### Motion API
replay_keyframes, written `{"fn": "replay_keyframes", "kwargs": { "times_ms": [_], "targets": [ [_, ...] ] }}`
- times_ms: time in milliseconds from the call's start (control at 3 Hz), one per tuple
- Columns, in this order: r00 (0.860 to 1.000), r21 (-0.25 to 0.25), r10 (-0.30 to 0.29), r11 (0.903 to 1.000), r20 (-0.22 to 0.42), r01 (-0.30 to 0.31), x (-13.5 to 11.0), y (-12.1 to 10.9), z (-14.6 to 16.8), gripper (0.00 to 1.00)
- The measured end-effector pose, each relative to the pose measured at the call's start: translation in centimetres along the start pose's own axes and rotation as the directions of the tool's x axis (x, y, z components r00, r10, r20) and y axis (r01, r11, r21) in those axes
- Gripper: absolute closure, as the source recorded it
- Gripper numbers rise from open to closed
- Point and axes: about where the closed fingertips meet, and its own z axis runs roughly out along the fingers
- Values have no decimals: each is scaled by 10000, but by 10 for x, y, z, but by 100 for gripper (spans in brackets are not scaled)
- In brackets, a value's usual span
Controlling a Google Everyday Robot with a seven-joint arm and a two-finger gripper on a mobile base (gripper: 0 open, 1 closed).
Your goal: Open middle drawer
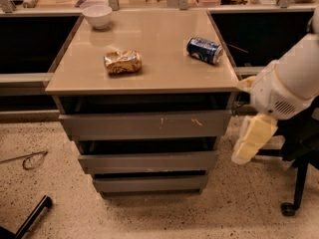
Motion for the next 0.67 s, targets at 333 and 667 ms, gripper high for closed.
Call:
{"fn": "replay_keyframes", "kwargs": {
  "times_ms": [333,667],
  "targets": [
    [9885,-648,353,9976,1470,-260,-7,12,81,0],
    [9885,-649,353,9976,1471,-260,-7,12,81,0]
  ]
}}
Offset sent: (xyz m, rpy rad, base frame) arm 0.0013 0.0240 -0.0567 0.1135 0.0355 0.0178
